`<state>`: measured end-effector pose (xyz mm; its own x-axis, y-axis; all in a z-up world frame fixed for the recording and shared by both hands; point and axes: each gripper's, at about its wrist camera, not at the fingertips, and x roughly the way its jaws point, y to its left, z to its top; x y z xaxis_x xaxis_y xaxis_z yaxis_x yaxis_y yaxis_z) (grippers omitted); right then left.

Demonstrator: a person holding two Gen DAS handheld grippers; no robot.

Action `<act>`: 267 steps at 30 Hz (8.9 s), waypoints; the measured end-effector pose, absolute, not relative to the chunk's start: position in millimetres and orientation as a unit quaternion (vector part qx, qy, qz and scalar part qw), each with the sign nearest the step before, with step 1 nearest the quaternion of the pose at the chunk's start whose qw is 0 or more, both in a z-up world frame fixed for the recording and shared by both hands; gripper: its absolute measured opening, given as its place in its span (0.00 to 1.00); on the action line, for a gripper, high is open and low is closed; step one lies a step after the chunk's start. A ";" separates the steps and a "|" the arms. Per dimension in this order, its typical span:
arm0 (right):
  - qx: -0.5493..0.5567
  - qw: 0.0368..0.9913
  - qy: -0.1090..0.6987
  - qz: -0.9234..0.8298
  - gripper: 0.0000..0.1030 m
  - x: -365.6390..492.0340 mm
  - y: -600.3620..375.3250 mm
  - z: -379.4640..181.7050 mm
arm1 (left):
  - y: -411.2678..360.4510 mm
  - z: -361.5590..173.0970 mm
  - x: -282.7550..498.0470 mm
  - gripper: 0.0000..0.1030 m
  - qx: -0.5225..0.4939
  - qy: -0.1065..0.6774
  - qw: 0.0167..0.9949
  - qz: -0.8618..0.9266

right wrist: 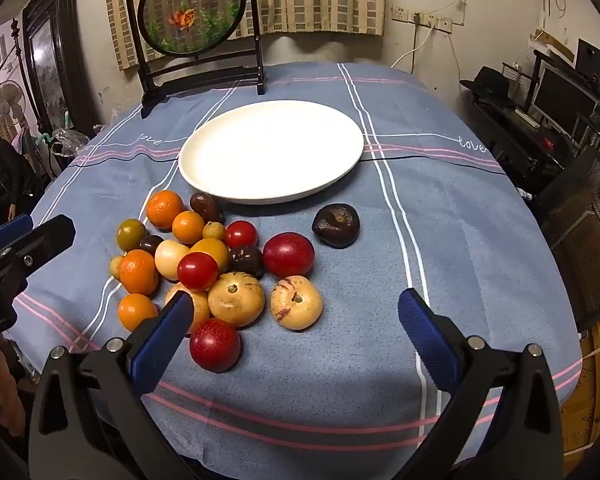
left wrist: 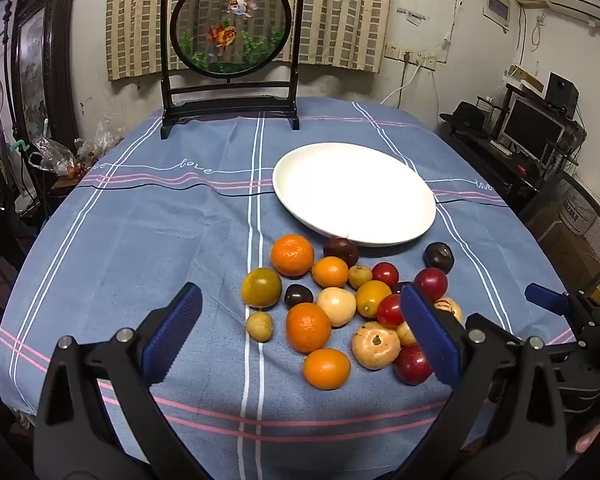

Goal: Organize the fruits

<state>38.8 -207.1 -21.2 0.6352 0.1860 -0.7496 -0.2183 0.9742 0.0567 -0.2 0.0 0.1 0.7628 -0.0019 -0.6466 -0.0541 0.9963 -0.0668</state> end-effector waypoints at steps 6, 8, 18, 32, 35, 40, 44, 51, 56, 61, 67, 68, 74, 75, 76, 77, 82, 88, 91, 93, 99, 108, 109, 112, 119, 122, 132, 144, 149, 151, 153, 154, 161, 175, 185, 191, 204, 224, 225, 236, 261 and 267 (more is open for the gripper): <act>-0.022 0.903 0.414 0.111 0.99 38.3 -205.2 -21.2 | -1.6 0.5 -1.3 0.98 -0.043 0.347 0.937 0.010; -0.022 0.903 0.414 0.111 0.99 38.2 -204.8 -21.1 | -3.3 1.1 -2.4 0.98 -0.042 0.348 0.937 0.008; -0.018 0.899 0.420 0.121 0.99 39.8 -202.8 -21.2 | 1.3 -1.9 2.0 0.98 -0.047 0.352 0.935 0.012; -0.018 0.896 0.434 0.097 0.99 58.1 -209.0 -18.4 | 6.3 0.0 12.6 0.98 -0.046 0.357 0.933 0.015; -0.012 0.891 0.441 0.108 0.99 60.4 -207.2 -19.6 | 8.4 -0.1 14.9 0.98 -0.047 0.359 0.932 0.015; -0.033 0.892 0.439 0.106 0.99 60.2 -197.9 -23.2 | 12.2 -3.5 18.7 0.98 -0.052 0.363 0.930 0.017; -0.031 0.889 0.444 0.112 0.99 60.3 -196.5 -27.6 | 11.6 -4.4 20.1 0.98 -0.051 0.366 0.929 0.018; -0.021 0.889 0.442 0.116 0.99 58.5 -197.1 -26.9 | 11.4 -4.5 19.6 0.98 -0.049 0.364 0.930 0.018; -0.018 0.890 0.440 0.118 0.99 56.5 -198.4 -26.1 | 10.5 -4.9 18.9 0.98 -0.047 0.365 0.930 0.017; -0.018 0.891 0.438 0.119 0.99 55.3 -197.9 -25.1 | 9.3 -4.3 18.3 0.98 -0.045 0.365 0.930 0.016; -0.016 0.889 0.441 0.120 0.99 56.0 -197.2 -26.0 | 9.7 -4.3 20.2 0.98 -0.047 0.368 0.928 0.016; -0.015 0.889 0.442 0.120 0.99 56.1 -197.5 -26.3 | 9.8 -4.2 20.3 0.98 -0.047 0.369 0.928 0.016; -0.012 0.889 0.443 0.119 0.99 57.2 -199.2 -27.3 | 10.4 -4.8 22.0 0.98 -0.048 0.370 0.928 0.016; -0.012 0.889 0.443 0.119 0.99 57.3 -199.4 -27.5 | 10.1 -4.8 22.1 0.98 -0.047 0.371 0.927 0.015; -0.012 0.889 0.443 0.119 0.99 56.8 -199.5 -27.6 | 10.4 -5.3 22.4 0.98 -0.047 0.371 0.927 0.016; -0.012 0.889 0.443 0.120 0.99 56.9 -199.5 -27.7 | 10.6 -5.3 22.4 0.98 -0.047 0.371 0.927 0.016; -0.013 0.888 0.445 0.120 0.99 56.6 -199.8 -29.6 | 10.9 -7.4 23.9 0.98 -0.047 0.373 0.926 0.016; -0.013 0.887 0.445 0.120 0.99 56.4 -200.3 -29.8 | 10.8 -7.4 25.4 0.98 -0.047 0.375 0.926 0.016; -0.015 0.887 0.446 0.120 0.99 55.5 -200.8 -30.1 | 11.0 -7.5 25.7 0.98 -0.047 0.376 0.925 0.017; -0.020 0.887 0.445 0.124 0.99 52.1 -201.6 -30.1 | 13.4 -7.8 24.5 0.98 -0.047 0.376 0.925 0.021; -0.026 0.871 0.453 0.187 0.99 26.8 -201.3 -49.3 | 38.2 -21.4 13.5 0.98 -0.048 0.382 0.922 0.038; -0.044 0.861 0.457 0.220 0.68 20.8 -172.6 -78.4 | 67.2 -40.6 -6.2 0.98 -0.060 0.403 0.912 0.053; -0.047 0.860 0.458 0.221 0.64 26.1 -167.7 -82.6 | 63.1 -42.4 -9.7 0.98 -0.053 0.404 0.912 0.045; -0.042 0.853 0.466 0.231 0.38 36.4 -160.2 -93.5 | 48.6 -51.2 -13.2 0.98 -0.036 0.416 0.909 0.022; -0.046 0.868 0.452 0.202 0.38 22.0 -182.1 -77.5 | 13.0 -64.3 -6.3 0.98 -0.007 0.436 0.900 -0.025; -0.031 0.876 0.445 0.184 0.38 19.8 -201.8 -72.8 | -3.1 -72.1 -0.9 0.97 0.007 0.444 0.895 -0.035; 0.011 0.867 0.457 0.198 0.38 21.4 -227.6 -80.5 | -13.5 -105.2 27.6 0.74 -0.004 0.467 0.884 -0.019; 0.006 0.872 0.445 0.206 0.38 13.7 -219.6 -74.1 | -0.2 -88.4 9.2 0.40 -0.058 0.447 0.891 -0.060; 0.007 0.869 0.448 0.209 0.38 17.0 -215.9 -75.0 | 5.5 -71.7 -0.5 0.40 -0.062 0.428 0.899 -0.063; 0.007 0.869 0.446 0.213 0.38 18.9 -214.0 -73.3 | 7.1 -63.7 -0.7 0.40 -0.060 0.420 0.903 -0.065; 0.007 0.869 0.445 0.217 0.38 21.5 -212.7 -71.4 | 7.6 -57.3 1.6 0.40 -0.061 0.413 0.906 -0.068; 0.010 0.868 0.445 0.218 0.38 23.6 -212.7 -70.6 | 7.9 -55.0 3.2 0.40 -0.060 0.411 0.907 -0.070; 0.007 0.866 0.440 0.239 0.38 63.4 -210.1 -42.9 | 8.6 -13.7 67.0 0.40 -0.041 0.393 0.915 -0.079; -0.071 0.842 0.483 0.230 0.38 319.2 -152.5 -50.9 | -5.3 -43.1 330.3 0.41 -0.067 0.502 0.861 -0.048; -0.058 0.850 0.473 0.222 0.65 345.7 -156.9 -51.2 | 1.6 -40.1 357.6 0.74 -0.079 0.485 0.870 -0.049; -0.031 0.864 0.460 0.203 0.65 303.4 -192.1 -6.9 | 26.5 8.6 281.3 0.83 -0.082 0.433 0.896 -0.051; -0.023 0.890 0.427 0.161 0.69 105.7 -231.1 -25.3 | 55.9 -22.5 72.1 0.87 -0.068 0.384 0.921 0.006; -0.053 0.877 0.449 0.163 0.55 59.7 -213.5 -81.8 | 34.2 -68.3 -0.2 0.87 -0.035 0.422 0.906 -0.017; -0.054 0.876 0.451 0.164 0.54 62.3 -212.1 -83.6 | 34.8 -69.5 0.1 0.87 -0.036 0.423 0.905 -0.017; -0.019 0.866 0.467 0.178 0.39 64.4 -217.4 -84.5 | 31.4 -74.3 7.2 0.86 -0.038 0.428 0.903 -0.019; 0.001 0.863 0.464 0.197 0.39 52.2 -224.0 -82.1 | 18.4 -84.3 22.5 0.42 -0.066 0.439 0.896 -0.033; 0.007 0.864 0.463 0.199 0.39 52.1 -223.7 -78.5 | 17.0 -69.3 17.1 0.42 -0.067 0.426 0.901 -0.045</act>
